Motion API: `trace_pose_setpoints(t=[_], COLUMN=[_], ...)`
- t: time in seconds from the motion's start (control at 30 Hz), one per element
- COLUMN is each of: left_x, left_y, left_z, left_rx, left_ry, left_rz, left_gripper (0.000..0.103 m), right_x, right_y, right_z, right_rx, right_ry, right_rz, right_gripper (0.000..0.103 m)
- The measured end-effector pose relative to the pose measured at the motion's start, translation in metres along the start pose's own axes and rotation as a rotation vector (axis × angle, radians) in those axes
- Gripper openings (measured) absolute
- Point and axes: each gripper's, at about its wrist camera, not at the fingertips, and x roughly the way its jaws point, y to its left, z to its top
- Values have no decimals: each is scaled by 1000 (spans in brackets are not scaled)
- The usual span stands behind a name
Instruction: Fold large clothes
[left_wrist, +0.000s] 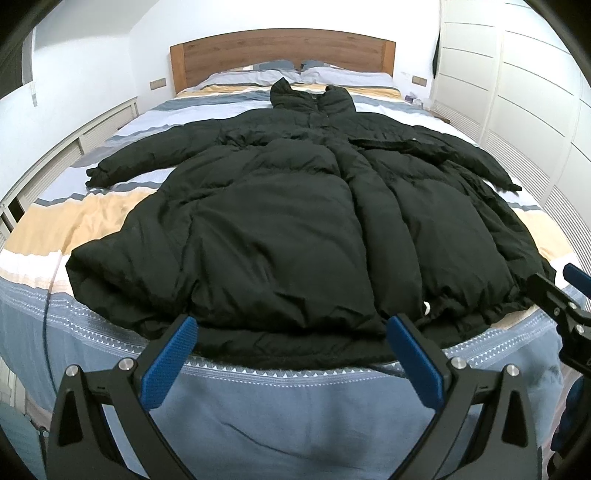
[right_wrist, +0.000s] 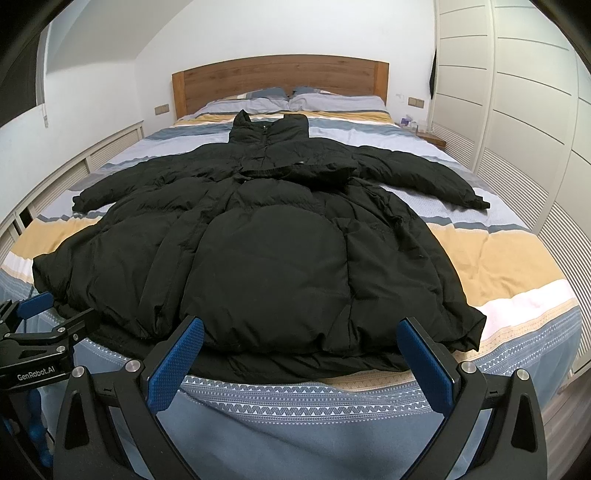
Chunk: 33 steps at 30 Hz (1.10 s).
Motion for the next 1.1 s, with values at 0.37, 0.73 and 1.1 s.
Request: trace_pose_setpoints(t=[0.37, 0.73, 1.1], left_x=[1, 10, -4], left_y=[-2, -7, 20], left_z=[1, 7, 43], left_rx=[6, 29, -17], left_ry=[5, 37, -6], left_rz=[-35, -68, -63], left_gripper=[103, 103, 103], right_x=[1, 9, 11], right_y=[1, -2, -12], right_z=[-1, 1, 28], right_rx=[-2, 3, 9], right_ry=[2, 17, -16], right_rz=[-2, 9, 17], right_gripper=[102, 102, 102])
